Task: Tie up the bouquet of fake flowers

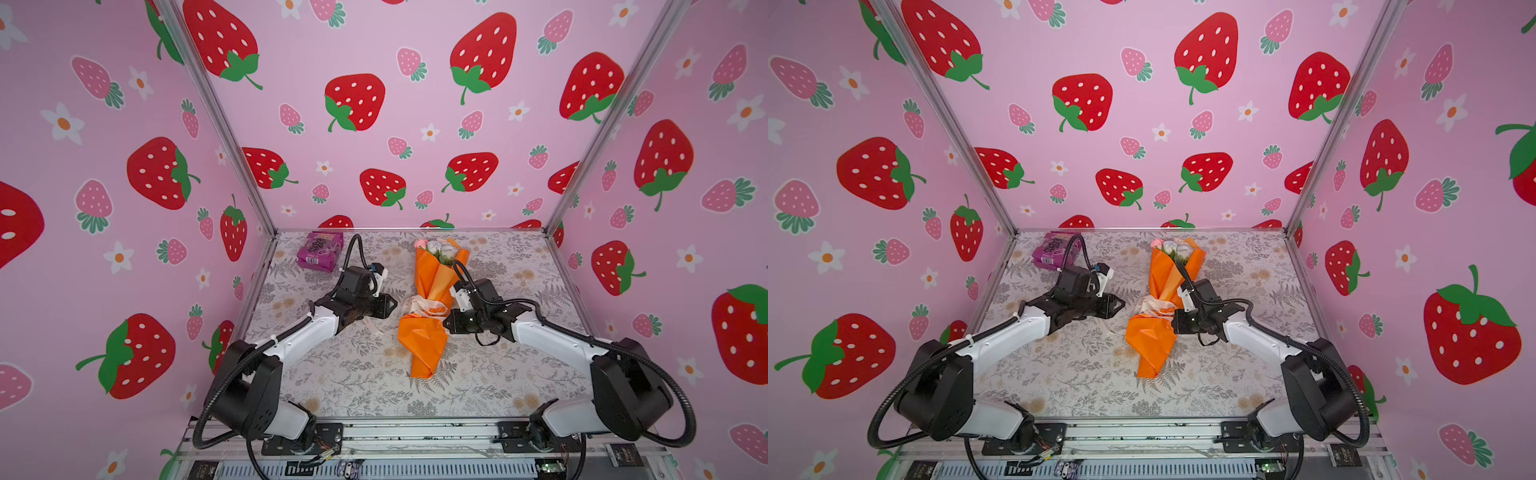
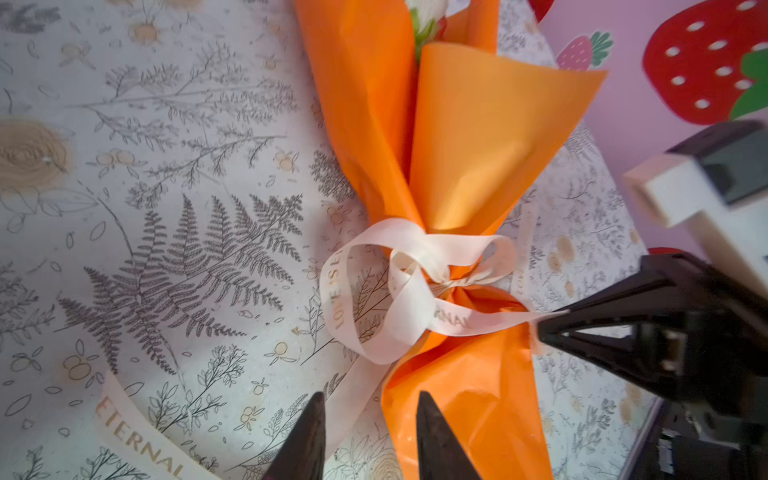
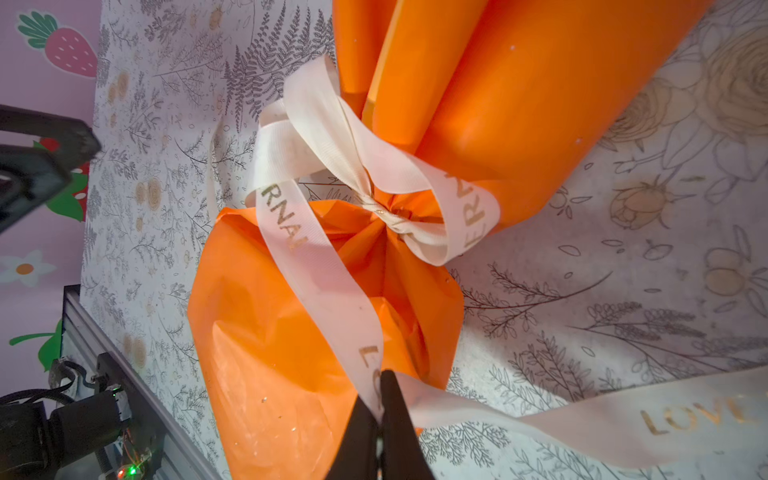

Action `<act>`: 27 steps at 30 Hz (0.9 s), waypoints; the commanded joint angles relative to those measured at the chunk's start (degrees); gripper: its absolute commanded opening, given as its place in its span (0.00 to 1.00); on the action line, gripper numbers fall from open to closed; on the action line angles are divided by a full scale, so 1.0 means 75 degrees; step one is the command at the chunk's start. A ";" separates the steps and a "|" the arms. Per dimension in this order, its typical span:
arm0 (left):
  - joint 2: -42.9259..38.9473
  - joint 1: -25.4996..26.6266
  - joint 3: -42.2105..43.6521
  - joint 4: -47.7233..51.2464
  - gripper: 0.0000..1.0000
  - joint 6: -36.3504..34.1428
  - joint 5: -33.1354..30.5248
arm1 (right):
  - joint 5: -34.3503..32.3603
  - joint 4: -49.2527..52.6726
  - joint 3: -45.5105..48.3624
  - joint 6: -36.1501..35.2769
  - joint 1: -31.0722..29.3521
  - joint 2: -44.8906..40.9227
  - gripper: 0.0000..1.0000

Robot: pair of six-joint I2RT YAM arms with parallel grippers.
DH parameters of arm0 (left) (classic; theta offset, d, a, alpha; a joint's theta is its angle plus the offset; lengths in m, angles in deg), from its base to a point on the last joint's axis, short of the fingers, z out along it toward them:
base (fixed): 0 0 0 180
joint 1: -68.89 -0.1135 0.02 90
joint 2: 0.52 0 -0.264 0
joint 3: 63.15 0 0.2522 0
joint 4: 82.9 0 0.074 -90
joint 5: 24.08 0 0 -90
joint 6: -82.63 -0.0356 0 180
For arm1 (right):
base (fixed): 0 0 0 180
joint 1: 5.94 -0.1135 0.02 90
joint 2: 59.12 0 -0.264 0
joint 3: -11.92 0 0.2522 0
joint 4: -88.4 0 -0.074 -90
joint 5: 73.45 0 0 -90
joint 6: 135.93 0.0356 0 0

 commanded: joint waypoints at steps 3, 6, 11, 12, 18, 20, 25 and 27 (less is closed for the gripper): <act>0.0678 0.0403 -0.1319 0.0348 0.41 -0.2282 0.0989 | 0.0044 -0.0171 0.0075 0.0371 0.0040 -0.0137 0.08; 0.1389 0.0814 -0.2033 0.0594 0.41 -0.3573 0.0866 | 0.0119 -0.0498 0.0309 0.0607 0.0067 -0.0253 0.08; 0.2632 0.1232 -0.3179 0.1162 0.41 -0.4737 0.0882 | 0.0400 -0.0962 0.0599 0.0917 0.0174 -0.0354 0.08; 0.2861 0.1257 -0.3403 0.1297 0.42 -0.4883 0.0886 | 0.0453 -0.1015 0.0616 0.0947 0.0180 -0.0348 0.08; 0.3698 0.1316 -0.4101 0.1516 0.44 -0.5288 0.0557 | 0.0569 -0.1176 0.0689 0.1068 0.0213 -0.0359 0.08; 0.3873 0.1337 -0.4271 0.1668 0.44 -0.5469 0.0480 | 0.0583 -0.1159 0.0689 0.1065 0.0226 -0.0332 0.09; 0.4247 0.1329 -0.4687 0.2166 0.45 -0.5968 0.0537 | 0.0595 -0.1131 0.0689 0.1051 0.0231 -0.0330 0.09; 0.4384 0.1332 -0.4841 0.2304 0.45 -0.6082 0.0482 | 0.0606 -0.1123 0.0688 0.1054 0.0242 -0.0324 0.09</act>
